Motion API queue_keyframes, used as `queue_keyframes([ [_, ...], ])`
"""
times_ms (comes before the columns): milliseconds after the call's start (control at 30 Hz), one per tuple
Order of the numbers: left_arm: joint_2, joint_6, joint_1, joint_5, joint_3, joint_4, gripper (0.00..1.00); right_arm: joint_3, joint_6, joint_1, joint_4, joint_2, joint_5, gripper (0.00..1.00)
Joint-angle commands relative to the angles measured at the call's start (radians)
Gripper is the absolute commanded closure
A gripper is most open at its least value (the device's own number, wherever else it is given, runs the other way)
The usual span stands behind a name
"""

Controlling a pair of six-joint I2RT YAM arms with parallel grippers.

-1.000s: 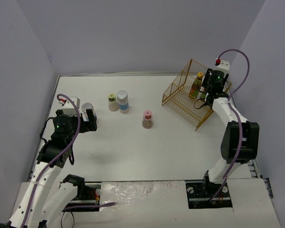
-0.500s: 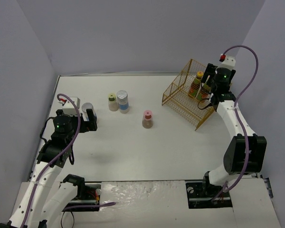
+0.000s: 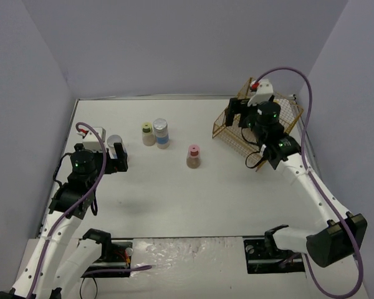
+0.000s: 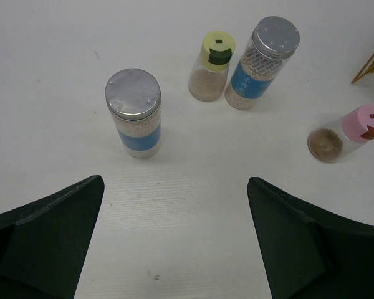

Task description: Organize the condiment bottles

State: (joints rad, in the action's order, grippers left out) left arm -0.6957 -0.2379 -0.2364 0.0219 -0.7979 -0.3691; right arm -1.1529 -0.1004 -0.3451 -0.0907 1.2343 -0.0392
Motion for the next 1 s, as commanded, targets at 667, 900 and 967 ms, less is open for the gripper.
queue_keyframes([
  [667, -0.018, -0.001, 0.005, -0.017, -0.039, 0.055, 0.03, 0.117, -0.101, -0.412, -0.275, 0.441, -0.245, 0.11],
  [900, -0.019, -0.002, 0.005, -0.019, -0.04, 0.055, 0.03, 0.13, -0.092, -0.413, -0.283, 0.449, -0.249, 0.52],
  [967, -0.021, -0.001, 0.005, -0.017, -0.04, 0.055, 0.03, 0.131, -0.093, -0.411, -0.274, 0.438, -0.249, 0.68],
])
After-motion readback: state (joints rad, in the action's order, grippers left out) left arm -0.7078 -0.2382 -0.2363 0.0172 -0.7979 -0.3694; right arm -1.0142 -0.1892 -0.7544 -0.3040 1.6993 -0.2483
